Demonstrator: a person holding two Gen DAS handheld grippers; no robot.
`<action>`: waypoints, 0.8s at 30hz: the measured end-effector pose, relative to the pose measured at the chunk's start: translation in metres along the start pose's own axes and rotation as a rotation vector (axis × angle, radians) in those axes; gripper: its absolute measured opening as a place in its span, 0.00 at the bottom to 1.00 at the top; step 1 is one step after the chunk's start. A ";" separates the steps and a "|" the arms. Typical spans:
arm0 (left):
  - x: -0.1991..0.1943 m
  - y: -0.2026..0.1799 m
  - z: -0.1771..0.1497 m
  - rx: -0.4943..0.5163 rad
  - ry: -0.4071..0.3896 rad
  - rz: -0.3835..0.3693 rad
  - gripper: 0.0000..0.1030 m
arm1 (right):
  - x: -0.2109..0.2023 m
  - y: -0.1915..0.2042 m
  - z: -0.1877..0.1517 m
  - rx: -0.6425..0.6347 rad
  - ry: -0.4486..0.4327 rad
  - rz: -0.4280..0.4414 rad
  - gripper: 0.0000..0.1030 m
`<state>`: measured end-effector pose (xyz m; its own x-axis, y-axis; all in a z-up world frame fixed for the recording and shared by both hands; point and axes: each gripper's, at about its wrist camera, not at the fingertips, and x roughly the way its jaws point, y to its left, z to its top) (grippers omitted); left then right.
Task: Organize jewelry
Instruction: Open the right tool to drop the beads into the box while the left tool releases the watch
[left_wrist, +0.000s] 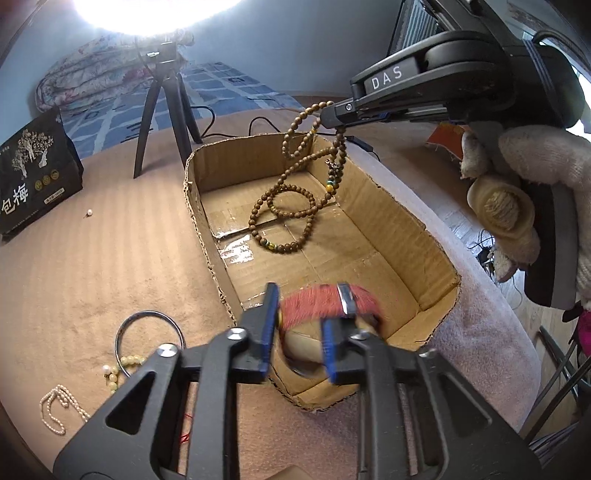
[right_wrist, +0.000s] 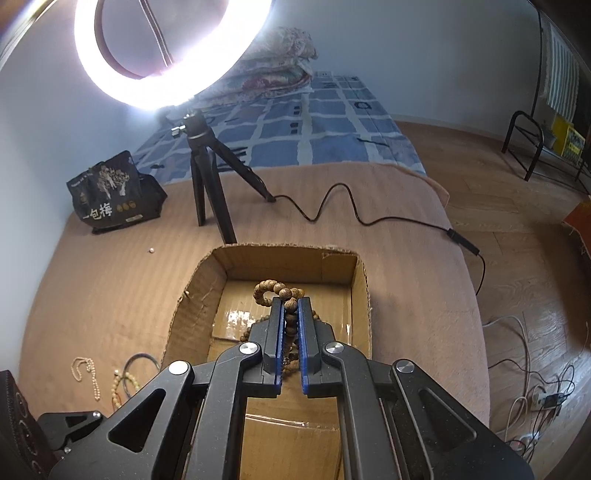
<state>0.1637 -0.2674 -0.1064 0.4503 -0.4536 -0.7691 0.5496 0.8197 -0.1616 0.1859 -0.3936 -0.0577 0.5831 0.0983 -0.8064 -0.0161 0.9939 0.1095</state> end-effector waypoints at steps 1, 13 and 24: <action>0.001 0.000 0.000 -0.001 0.004 0.005 0.30 | 0.002 -0.001 -0.001 0.003 0.009 0.002 0.05; -0.005 0.002 -0.002 -0.010 -0.004 0.000 0.53 | 0.008 0.000 -0.007 0.006 0.047 -0.028 0.61; -0.021 0.011 -0.010 -0.010 -0.018 0.018 0.53 | -0.005 0.001 -0.010 0.033 0.017 -0.044 0.62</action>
<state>0.1534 -0.2453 -0.0984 0.4729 -0.4445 -0.7607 0.5337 0.8315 -0.1541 0.1748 -0.3927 -0.0594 0.5690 0.0557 -0.8204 0.0365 0.9950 0.0928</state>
